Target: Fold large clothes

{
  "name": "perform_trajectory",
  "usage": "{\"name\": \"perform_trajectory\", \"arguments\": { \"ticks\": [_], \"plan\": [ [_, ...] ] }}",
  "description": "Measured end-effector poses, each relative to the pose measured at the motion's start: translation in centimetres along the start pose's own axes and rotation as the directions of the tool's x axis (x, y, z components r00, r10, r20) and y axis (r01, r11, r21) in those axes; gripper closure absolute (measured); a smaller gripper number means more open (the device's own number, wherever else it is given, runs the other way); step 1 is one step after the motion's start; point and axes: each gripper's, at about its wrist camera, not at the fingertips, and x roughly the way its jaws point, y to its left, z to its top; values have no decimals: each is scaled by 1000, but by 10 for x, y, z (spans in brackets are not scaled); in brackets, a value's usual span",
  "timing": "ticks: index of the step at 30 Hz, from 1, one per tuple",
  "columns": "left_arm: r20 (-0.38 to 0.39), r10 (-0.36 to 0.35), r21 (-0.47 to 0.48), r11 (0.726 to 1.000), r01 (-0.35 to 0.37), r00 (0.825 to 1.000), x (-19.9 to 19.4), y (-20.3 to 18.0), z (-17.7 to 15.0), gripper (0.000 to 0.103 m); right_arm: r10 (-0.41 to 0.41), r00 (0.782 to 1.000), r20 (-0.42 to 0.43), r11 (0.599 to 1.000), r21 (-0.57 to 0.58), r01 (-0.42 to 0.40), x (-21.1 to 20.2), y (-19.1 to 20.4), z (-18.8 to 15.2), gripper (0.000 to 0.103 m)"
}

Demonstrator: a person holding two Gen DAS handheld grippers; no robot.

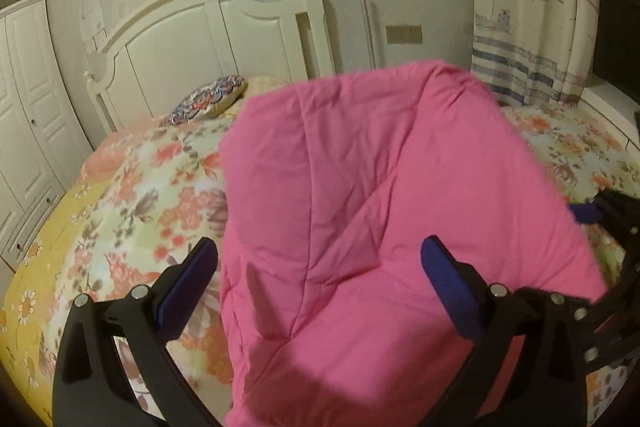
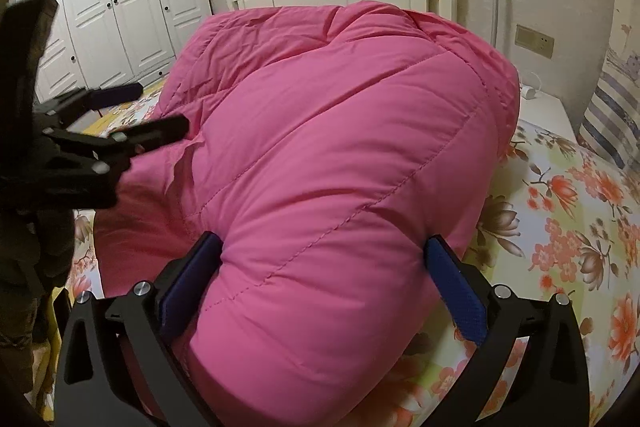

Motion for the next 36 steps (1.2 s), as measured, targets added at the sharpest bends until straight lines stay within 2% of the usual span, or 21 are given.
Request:
{"name": "perform_trajectory", "arguments": {
  "ticks": [2, 5, 9, 11, 13, 15, 17, 18, 19, 20, 21, 22, 24, 28, 32, 36],
  "plan": [
    [13, 5, 3, 1000, -5, 1000, -6, -1, 4, 2, -2, 1000, -1, 1000, 6, 2, -3, -1, 2, 4],
    [33, 30, 11, 999, -31, 999, -21, -3, 7, 2, -42, 998, 51, 999, -4, 43, -18, 4, 5, 4],
    [69, 15, -13, 1000, -14, 998, -43, 1, 12, 2, -77, 994, 77, 997, 5, 76, -31, 8, 9, 4],
    [113, 1, -23, 1000, 2, 994, -57, 3, 26, 2, -72, 992, 102, 997, 12, 72, -41, 11, 13, 4],
    [135, -11, -9, 1000, 13, 991, -59, 1, 46, 2, -62, 995, 83, 998, -9, 63, -40, 18, 16, 4],
    [121, -86, 8, 996, 85, 989, -45, -2, 72, 2, -72, 995, 62, 997, -38, 74, -34, 27, 14, 4],
    [75, -118, 16, 993, 117, 990, -12, -3, 90, 2, -73, 995, 66, 997, -27, 75, -31, 31, 9, 4],
    [12, -114, 30, 993, 114, 993, 20, -4, 93, 2, -76, 994, 73, 997, -15, 77, -30, 31, 7, 4],
    [-103, -128, 19, 991, 131, 986, 59, -2, 88, 2, -75, 994, 74, 997, -9, 76, -31, 30, 5, 4],
    [-179, -147, -2, 989, 149, 973, 87, 0, 80, 2, -72, 995, 74, 997, -3, 72, -31, 28, 4, 4],
    [-151, -237, -87, 970, 226, 960, 108, 14, 67, 2, -56, 995, 81, 998, 0, 56, -33, 26, 4, 4],
    [-126, -270, -172, 954, 247, 955, 113, 30, 64, 2, -33, 995, 90, 999, 7, 32, -36, 25, 5, 4],
    [-126, -306, -250, 930, 268, 944, 116, 46, 62, 2, -32, 996, 89, 999, 1, 32, -37, 25, 6, 4],
    [-106, -307, -236, 932, 276, 946, 102, 49, 59, 2, -34, 995, 91, 999, -15, 36, -36, 28, 7, 4],
    [-94, -302, -292, 919, 264, 949, 94, 61, 59, 2, -30, 994, 105, 999, 28, 27, -43, 24, 4, 4],
    [-82, -273, -344, 910, 230, 958, 80, 74, 61, 2, -34, 992, 121, 999, 41, 29, -58, 25, 3, 4]
  ]
}}
